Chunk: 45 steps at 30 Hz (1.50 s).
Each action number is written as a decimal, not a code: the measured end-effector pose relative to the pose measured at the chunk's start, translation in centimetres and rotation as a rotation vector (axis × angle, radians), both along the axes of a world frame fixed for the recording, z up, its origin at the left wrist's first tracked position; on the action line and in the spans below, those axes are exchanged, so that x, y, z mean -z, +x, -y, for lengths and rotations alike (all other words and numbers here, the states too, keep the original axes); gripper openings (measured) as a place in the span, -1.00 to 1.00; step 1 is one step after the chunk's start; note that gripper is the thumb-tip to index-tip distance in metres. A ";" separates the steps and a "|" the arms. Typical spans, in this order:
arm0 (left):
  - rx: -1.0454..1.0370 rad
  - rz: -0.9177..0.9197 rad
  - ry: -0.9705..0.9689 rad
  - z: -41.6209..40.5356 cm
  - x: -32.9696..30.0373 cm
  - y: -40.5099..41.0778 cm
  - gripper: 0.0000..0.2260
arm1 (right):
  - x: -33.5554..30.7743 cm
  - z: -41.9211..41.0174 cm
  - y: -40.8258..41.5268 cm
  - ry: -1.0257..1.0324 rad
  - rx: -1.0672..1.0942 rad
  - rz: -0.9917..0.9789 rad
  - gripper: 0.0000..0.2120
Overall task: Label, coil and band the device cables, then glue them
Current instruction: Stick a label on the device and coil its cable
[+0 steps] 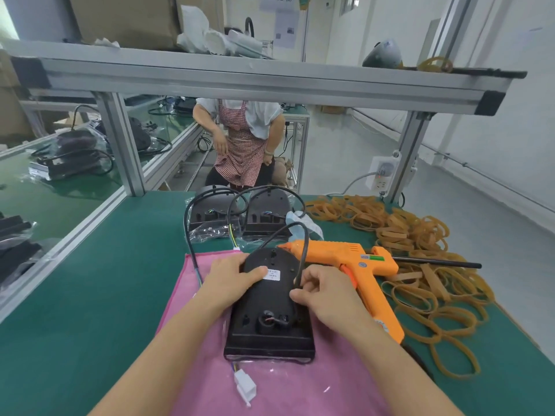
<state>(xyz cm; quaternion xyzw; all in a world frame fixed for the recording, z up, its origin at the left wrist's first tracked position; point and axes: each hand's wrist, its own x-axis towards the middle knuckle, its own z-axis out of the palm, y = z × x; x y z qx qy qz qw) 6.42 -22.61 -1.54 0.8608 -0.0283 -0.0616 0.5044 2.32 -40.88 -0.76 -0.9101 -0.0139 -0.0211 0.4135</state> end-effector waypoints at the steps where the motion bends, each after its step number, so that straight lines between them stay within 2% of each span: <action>1: 0.011 0.060 0.167 0.1 -0.6 -0.4 -0.60 | -0.1 0.1 0.2 -0.018 0.003 -0.023 -0.85; 2: 0.021 0.070 0.236 0.2 -1.2 -1.0 -0.45 | -0.3 0.1 0.4 -0.020 -0.003 -0.050 -0.85; 5: 0.114 -0.052 0.341 1.3 -1.6 -3.3 0.07 | -0.7 0.2 0.8 0.033 -0.066 -0.100 -0.77; 7: 0.137 -0.092 0.467 2.2 -1.4 -4.0 0.21 | -0.9 0.0 1.3 0.067 -0.117 -0.089 -0.75; 8: 0.124 -0.082 0.493 2.6 -1.4 -4.0 0.18 | -0.9 -0.2 1.6 0.039 -0.128 -0.070 -0.77; 11: 0.120 -0.023 0.535 3.4 -1.5 -3.6 0.07 | -0.7 -1.1 2.9 -0.210 -0.084 0.004 -0.77; 13: 0.152 0.007 0.419 3.2 -1.5 -3.7 0.01 | -0.3 -1.9 3.5 -0.323 -0.043 0.063 -0.73; 15: 0.074 0.103 0.062 1.6 -1.6 -3.2 -0.35 | 0.5 -2.2 3.6 -0.413 -0.034 0.125 -0.65; 16: -0.049 0.157 -0.096 0.3 -1.2 -2.4 -0.57 | 0.9 -2.1 3.6 -0.457 -0.034 0.156 -0.61; 17: -0.185 0.174 -0.147 -0.9 -1.0 -1.4 -0.69 | 1.2 -2.0 3.6 -0.498 -0.033 0.179 -0.59; 18: -0.275 0.151 -0.075 -2.1 -0.5 -0.4 -0.74 | 1.4 -2.0 3.6 -0.540 -0.038 0.195 -0.58; 20: -0.294 0.073 0.129 -3.4 0.8 1.5 -0.76 | 1.4 -2.0 3.6 -0.628 -0.057 0.200 -0.58; 22: -0.239 0.062 0.253 -2.9 1.3 2.7 -0.80 | 1.0 -2.1 3.8 -0.687 -0.075 0.163 -0.57; 24: -0.217 0.074 0.345 -1.9 1.7 3.6 -0.80 | 0.5 -2.1 4.0 -0.652 -0.107 0.058 -0.54; 26: -0.284 0.152 0.463 -1.1 1.3 4.5 -0.85 | 0.1 -2.0 3.9 -0.598 -0.149 -0.048 -0.49; 28: -0.301 0.332 0.575 -0.5 0.9 5.4 -0.74 | -0.2 -1.9 3.9 -0.584 -0.170 -0.079 -0.47; 30: -0.109 0.526 0.701 0.0 0.5 6.5 -0.51 | -0.4 -1.9 3.8 -0.586 -0.176 -0.067 -0.47; 32: 0.153 0.577 0.806 0.6 -0.4 7.5 -0.47 | -0.2 -2.0 3.9 -0.611 -0.172 -0.050 -0.47; 34: 0.251 0.548 0.745 0.6 -1.7 8.3 -0.66 | 0.0 -2.1 3.8 -0.641 -0.143 -0.018 -0.49; 36: 0.229 0.571 0.669 -0.3 -3.4 9.0 -0.81 | 0.5 -2.2 3.5 -0.606 -0.088 0.034 -0.48; 40: 0.206 0.468 0.491 -3.8 -6.0 9.1 -0.87 | 1.4 -2.2 3.1 -0.509 -0.033 0.156 -0.49; 43: 0.248 0.208 0.155 -4.8 -5.5 7.7 -0.86 | 0.4 -2.6 2.5 -0.516 -0.041 0.141 -0.57; 45: 0.180 0.160 0.068 -4.7 -4.3 6.8 -0.90 | -0.8 -2.6 1.5 -0.529 0.027 0.177 -0.59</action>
